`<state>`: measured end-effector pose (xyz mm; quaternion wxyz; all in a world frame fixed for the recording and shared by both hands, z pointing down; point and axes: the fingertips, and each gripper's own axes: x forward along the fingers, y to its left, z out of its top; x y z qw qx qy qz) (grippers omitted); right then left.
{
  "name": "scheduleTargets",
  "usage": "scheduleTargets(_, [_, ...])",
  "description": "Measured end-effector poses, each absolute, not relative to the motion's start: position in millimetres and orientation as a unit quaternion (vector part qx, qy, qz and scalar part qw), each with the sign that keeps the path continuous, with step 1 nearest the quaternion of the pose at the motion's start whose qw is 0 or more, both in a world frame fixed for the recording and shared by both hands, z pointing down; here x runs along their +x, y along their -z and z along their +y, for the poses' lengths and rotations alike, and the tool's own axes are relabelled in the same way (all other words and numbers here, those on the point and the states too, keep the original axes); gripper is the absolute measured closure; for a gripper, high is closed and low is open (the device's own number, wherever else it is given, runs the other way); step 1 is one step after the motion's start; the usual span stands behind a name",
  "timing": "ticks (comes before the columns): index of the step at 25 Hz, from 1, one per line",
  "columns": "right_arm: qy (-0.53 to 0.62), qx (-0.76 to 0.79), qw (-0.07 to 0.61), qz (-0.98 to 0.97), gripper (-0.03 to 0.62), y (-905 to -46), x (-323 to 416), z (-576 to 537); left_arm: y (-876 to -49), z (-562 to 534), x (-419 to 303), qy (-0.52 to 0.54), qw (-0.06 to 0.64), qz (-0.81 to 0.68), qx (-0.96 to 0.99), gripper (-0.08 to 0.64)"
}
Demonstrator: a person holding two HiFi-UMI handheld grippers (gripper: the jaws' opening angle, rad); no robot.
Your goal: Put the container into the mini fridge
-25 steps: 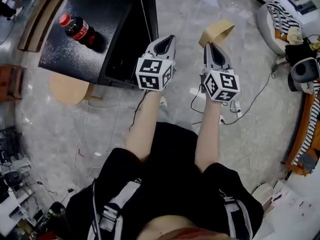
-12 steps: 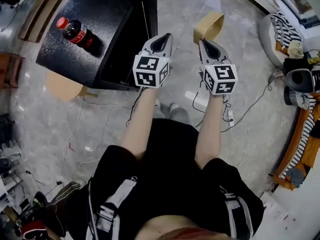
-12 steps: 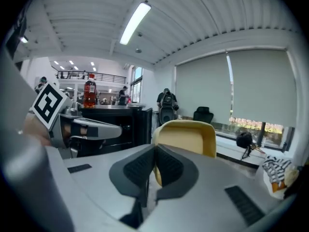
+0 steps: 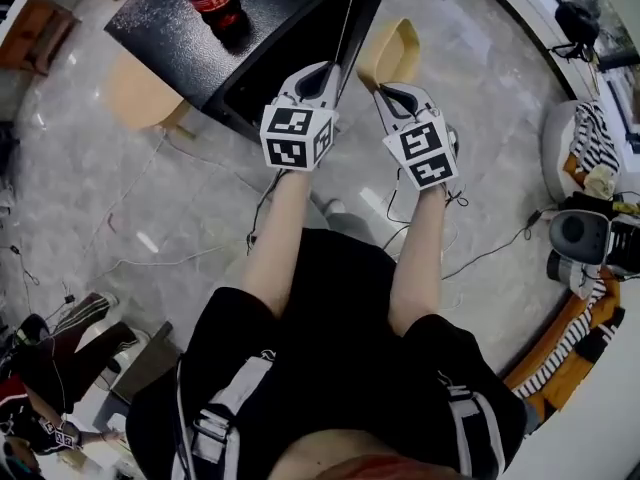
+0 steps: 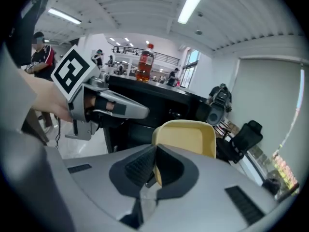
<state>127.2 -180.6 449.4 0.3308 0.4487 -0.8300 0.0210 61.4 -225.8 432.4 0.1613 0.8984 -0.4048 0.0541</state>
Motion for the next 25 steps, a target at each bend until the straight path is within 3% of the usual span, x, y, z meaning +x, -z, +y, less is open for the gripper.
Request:
scheduleTargets(10, [0.1, 0.239, 0.434, -0.863, 0.578, -475, 27, -182, -447, -203, -28, -0.056, 0.176, -0.519, 0.835, 0.549])
scheduleTargets(25, [0.229, 0.144, 0.442, -0.855, 0.577, -506, -86, -225, -462, -170, -136, -0.047, 0.192, -0.609, 0.768, 0.549])
